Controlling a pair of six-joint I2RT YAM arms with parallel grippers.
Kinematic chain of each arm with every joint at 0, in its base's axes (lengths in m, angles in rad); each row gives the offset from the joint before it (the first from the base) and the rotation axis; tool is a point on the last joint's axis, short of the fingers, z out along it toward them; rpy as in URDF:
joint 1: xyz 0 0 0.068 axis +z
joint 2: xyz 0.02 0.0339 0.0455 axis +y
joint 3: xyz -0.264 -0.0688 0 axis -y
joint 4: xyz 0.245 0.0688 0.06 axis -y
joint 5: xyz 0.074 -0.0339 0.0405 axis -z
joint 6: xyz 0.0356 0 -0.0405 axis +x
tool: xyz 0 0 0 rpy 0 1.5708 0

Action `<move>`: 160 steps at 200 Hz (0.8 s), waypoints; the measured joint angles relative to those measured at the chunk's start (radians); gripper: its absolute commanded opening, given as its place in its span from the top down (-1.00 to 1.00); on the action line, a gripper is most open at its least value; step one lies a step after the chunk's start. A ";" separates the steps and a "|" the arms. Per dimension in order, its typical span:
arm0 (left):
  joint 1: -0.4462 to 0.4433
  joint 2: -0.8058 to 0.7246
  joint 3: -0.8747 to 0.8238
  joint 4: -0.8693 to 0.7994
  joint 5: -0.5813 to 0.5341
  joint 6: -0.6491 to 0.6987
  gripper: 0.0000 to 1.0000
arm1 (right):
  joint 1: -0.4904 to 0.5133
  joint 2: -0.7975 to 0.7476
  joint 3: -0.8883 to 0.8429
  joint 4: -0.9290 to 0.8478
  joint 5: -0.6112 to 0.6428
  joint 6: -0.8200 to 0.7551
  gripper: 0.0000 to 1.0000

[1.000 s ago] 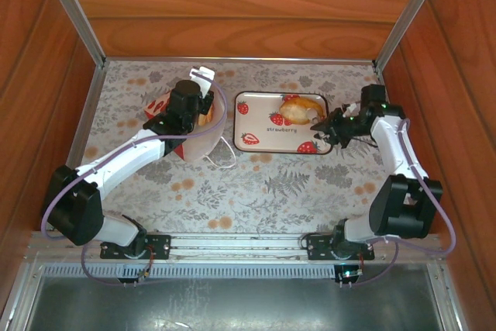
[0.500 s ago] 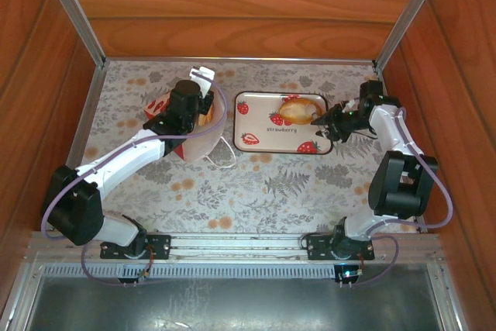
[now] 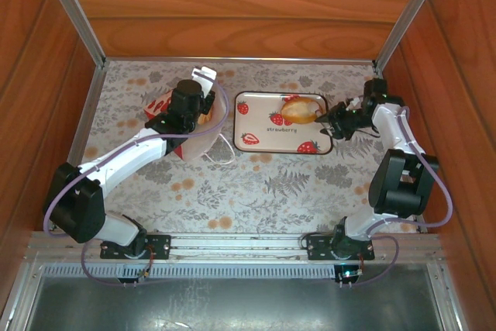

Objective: Take the fake bread out of the paper bag

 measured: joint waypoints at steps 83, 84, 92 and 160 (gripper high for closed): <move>0.000 0.000 0.000 0.000 0.000 0.002 1.00 | -0.005 0.003 0.026 0.017 0.015 0.004 0.04; 0.000 0.000 0.000 0.000 0.000 0.002 1.00 | -0.005 0.003 0.026 0.017 0.015 0.004 0.04; 0.000 -0.001 0.000 0.000 0.000 0.002 1.00 | -0.005 0.003 0.026 0.017 0.015 0.004 0.05; 0.000 -0.003 0.000 0.000 0.000 0.002 1.00 | -0.004 -0.084 0.026 0.007 0.038 0.003 0.23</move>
